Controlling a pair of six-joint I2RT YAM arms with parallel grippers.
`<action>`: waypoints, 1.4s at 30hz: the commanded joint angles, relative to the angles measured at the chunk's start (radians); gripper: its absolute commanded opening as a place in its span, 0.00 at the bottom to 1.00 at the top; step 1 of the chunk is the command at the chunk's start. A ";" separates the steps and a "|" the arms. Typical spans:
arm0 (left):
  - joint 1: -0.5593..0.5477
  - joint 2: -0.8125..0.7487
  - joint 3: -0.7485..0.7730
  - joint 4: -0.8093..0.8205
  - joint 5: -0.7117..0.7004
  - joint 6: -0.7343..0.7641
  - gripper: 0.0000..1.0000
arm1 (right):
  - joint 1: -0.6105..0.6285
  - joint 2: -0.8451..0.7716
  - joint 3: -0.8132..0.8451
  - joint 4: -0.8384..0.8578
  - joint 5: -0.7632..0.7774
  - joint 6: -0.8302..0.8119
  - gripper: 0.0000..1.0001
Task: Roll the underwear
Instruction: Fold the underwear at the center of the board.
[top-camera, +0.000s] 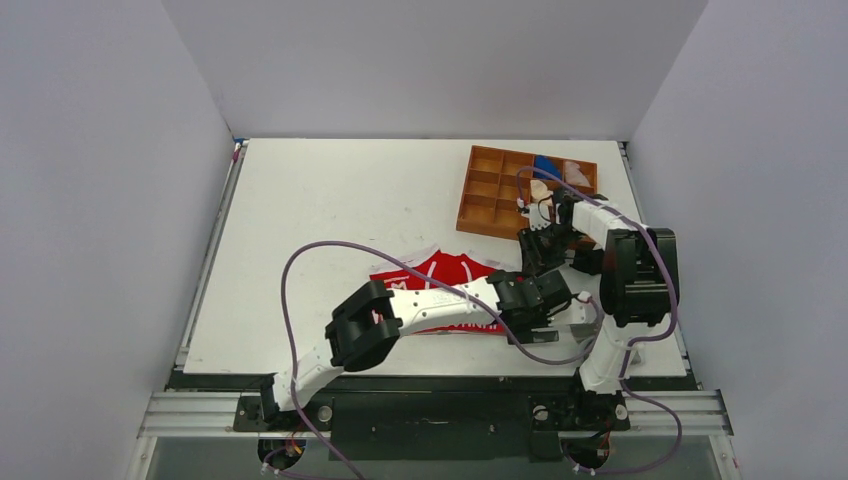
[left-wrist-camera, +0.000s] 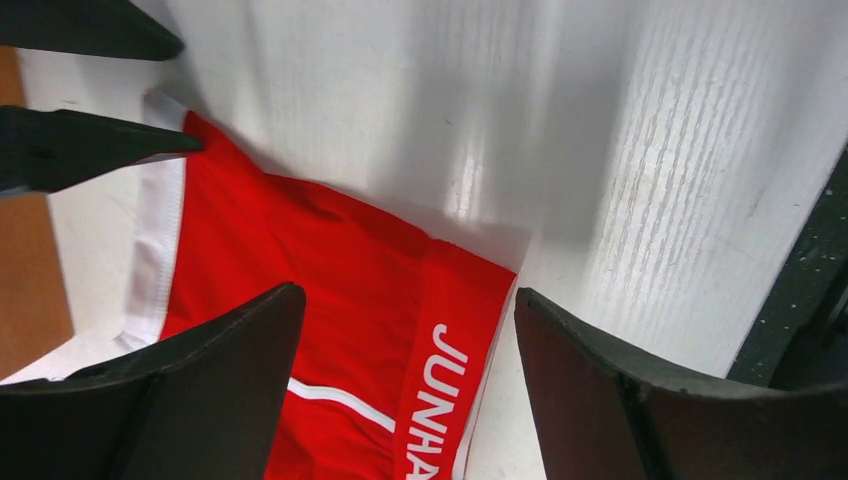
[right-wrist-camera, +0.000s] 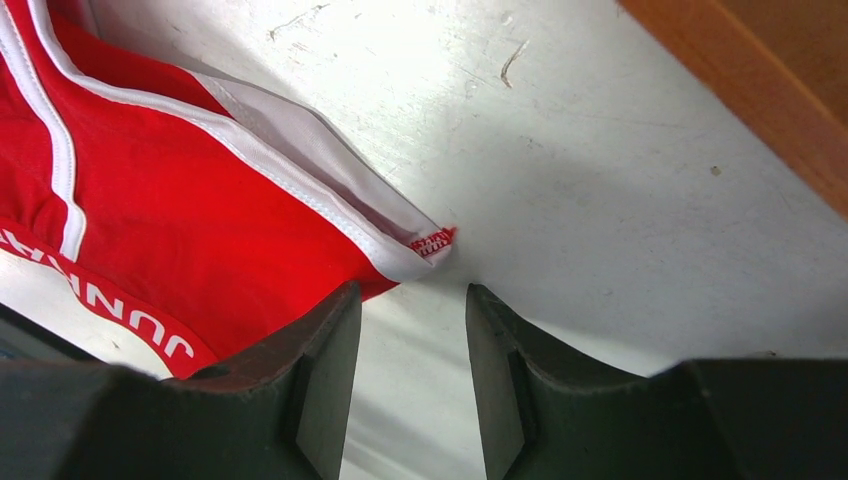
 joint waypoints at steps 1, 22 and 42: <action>-0.011 0.028 0.009 -0.015 -0.015 -0.034 0.74 | -0.001 0.012 0.040 -0.003 -0.036 -0.003 0.40; -0.031 0.109 0.079 -0.074 0.034 -0.104 0.31 | 0.001 0.081 0.070 -0.002 -0.053 -0.009 0.28; -0.054 -0.146 -0.218 0.070 0.233 -0.154 0.00 | -0.037 -0.096 -0.056 -0.107 -0.058 -0.105 0.00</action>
